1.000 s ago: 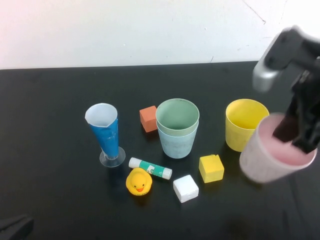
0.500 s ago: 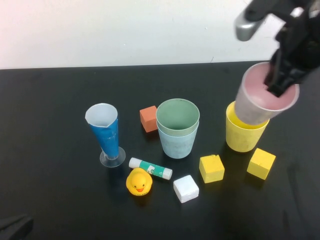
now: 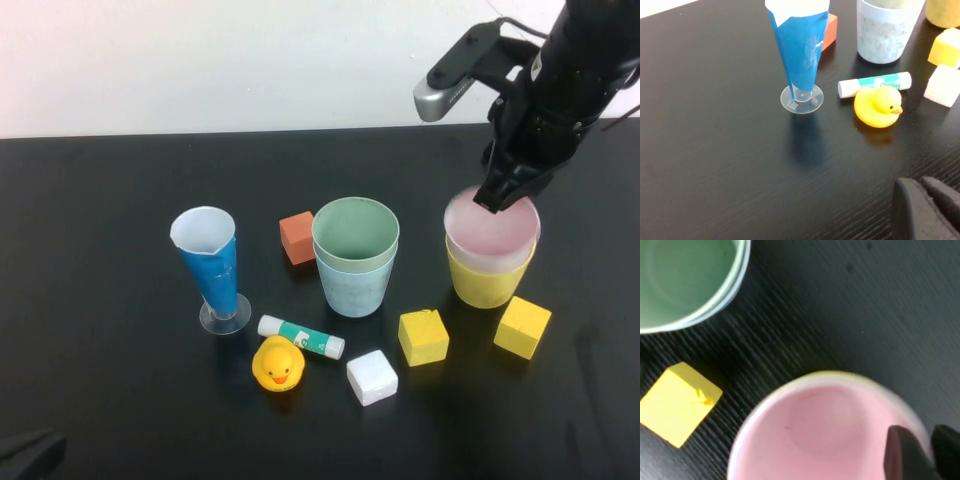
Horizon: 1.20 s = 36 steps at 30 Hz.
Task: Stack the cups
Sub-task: Place the pink cup on the yellow cup, then pick up the yellow cup
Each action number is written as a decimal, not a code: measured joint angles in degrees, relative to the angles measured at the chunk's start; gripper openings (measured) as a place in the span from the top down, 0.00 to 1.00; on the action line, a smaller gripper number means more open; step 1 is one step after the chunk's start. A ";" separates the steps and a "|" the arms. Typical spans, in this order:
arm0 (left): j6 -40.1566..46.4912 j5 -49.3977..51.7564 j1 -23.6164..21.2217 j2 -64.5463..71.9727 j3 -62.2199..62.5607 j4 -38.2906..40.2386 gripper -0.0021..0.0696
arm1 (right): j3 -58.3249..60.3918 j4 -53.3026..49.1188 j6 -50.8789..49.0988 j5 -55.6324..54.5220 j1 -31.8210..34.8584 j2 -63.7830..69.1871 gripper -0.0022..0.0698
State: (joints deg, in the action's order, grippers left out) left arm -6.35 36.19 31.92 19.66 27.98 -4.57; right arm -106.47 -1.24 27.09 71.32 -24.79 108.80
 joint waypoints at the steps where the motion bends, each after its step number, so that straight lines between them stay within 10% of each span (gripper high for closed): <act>1: 0.00 0.00 0.00 0.00 0.00 0.00 0.97 | 0.00 -0.03 -0.13 0.00 0.00 0.14 0.80; 10: 0.00 0.00 0.00 0.00 0.00 -0.10 0.97 | -0.35 -3.35 -2.94 0.00 0.00 0.73 0.53; 19: 0.00 0.00 0.00 0.00 0.00 -0.10 0.97 | -0.35 -3.48 -3.55 -0.47 0.00 8.40 0.49; 27: 0.00 0.00 0.00 0.00 0.00 -0.10 0.97 | -2.10 -3.69 -3.23 0.09 -0.04 10.16 0.84; 36: 0.00 0.00 0.00 0.00 0.00 -0.10 0.97 | -7.52 -1.44 -1.94 -0.32 -0.04 -0.07 0.85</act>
State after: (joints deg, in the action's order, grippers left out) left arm -6.35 36.19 31.92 19.66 27.98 -4.67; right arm -113.99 -2.68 25.15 71.00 -24.83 108.72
